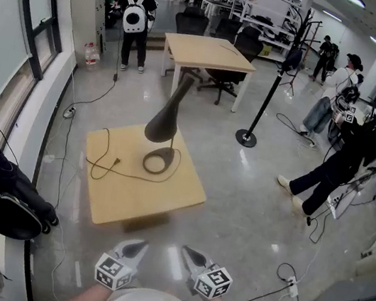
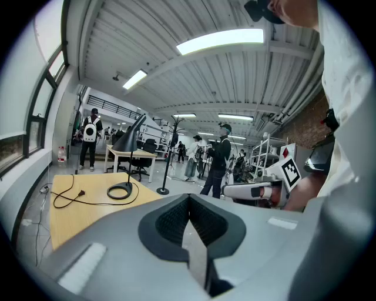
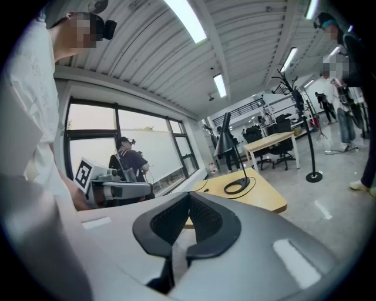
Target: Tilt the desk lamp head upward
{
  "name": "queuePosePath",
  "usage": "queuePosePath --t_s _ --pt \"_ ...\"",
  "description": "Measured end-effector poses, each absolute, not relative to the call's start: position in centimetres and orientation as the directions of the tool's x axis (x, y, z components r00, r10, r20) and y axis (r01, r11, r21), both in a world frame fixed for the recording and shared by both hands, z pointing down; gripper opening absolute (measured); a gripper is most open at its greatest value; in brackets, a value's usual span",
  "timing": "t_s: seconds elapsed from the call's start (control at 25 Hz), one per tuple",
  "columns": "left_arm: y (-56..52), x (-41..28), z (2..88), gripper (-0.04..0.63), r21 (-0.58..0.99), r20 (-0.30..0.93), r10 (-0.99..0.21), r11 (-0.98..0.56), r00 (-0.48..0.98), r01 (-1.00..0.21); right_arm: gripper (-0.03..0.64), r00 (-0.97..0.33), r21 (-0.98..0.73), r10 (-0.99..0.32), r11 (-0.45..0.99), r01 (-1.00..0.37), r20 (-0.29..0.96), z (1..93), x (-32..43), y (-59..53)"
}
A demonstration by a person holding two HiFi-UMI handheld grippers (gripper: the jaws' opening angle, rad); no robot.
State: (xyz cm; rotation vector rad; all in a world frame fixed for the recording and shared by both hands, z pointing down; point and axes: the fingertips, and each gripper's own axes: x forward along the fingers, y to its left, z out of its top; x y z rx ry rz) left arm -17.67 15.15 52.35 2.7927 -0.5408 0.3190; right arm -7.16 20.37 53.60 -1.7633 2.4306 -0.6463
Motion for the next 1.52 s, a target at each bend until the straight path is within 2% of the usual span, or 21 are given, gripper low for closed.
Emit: queuePosePath --t_s 0.8,1.52 --pt "15.2 -17.8 52.1 0.002 0.204 0.264 -0.407 -0.863 0.875 -0.463 0.015 -0.347 -0.370 -0.920 0.262 -0.891 0.184 53.6 -5.1 20.1" --pt "17.7 -14.0 51.2 0.002 0.178 0.260 -0.433 -0.857 0.863 -0.484 0.017 -0.390 -0.338 -0.902 0.313 -0.887 0.188 53.5 -1.7 21.7"
